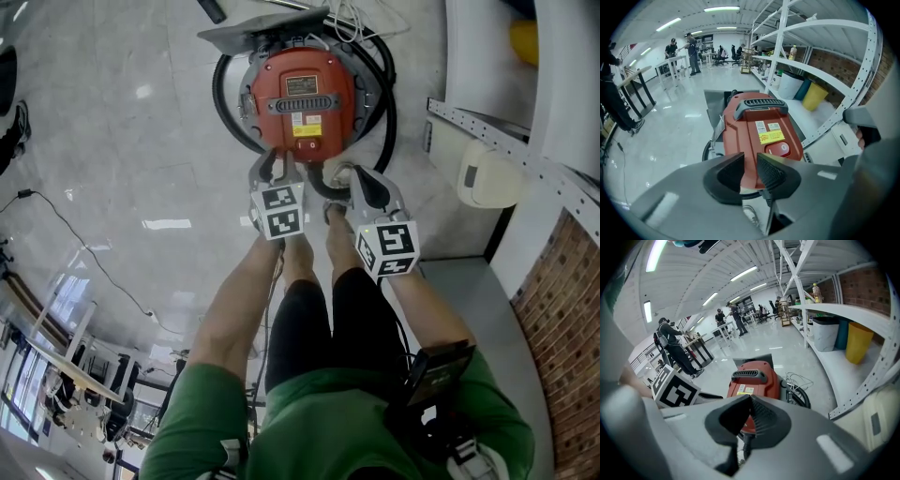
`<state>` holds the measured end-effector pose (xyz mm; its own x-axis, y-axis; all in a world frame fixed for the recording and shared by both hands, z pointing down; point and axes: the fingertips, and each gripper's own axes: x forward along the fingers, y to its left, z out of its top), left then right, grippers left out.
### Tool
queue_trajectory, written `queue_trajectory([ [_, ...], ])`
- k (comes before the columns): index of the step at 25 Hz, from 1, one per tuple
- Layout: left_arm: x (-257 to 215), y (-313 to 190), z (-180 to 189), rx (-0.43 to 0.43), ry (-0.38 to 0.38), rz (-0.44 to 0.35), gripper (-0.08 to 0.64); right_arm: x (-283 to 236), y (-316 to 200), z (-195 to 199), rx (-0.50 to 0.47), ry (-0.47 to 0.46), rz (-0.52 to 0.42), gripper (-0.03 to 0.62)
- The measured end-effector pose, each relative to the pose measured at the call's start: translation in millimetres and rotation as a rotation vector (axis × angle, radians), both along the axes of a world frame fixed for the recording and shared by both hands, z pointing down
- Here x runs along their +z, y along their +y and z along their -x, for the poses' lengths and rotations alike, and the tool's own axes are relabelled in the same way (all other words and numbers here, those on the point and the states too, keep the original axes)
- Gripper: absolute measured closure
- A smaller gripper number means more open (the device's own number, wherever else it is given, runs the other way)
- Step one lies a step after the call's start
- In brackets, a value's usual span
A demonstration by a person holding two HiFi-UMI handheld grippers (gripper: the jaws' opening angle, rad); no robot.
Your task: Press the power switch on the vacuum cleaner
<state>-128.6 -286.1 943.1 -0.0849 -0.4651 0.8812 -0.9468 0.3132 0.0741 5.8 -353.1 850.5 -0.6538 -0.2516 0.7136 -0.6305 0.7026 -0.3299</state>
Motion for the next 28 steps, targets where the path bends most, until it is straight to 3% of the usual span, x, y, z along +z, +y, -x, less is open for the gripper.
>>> queue_trajectory([
  [9, -63, 12, 4, 0.007, -0.093, -0.043, 0.511, -56, -3, 4, -0.043, -0.042, -0.06, 0.589],
  [21, -205, 24, -6, 0.083, -0.261, -0.219, 0.552, -144, 12, 2, -0.139, -0.111, -0.12, 0.589],
  [28, -276, 37, -9, 0.042, -0.298, -0.318, 0.552, -198, 12, -2, -0.137, -0.155, -0.182, 0.589],
])
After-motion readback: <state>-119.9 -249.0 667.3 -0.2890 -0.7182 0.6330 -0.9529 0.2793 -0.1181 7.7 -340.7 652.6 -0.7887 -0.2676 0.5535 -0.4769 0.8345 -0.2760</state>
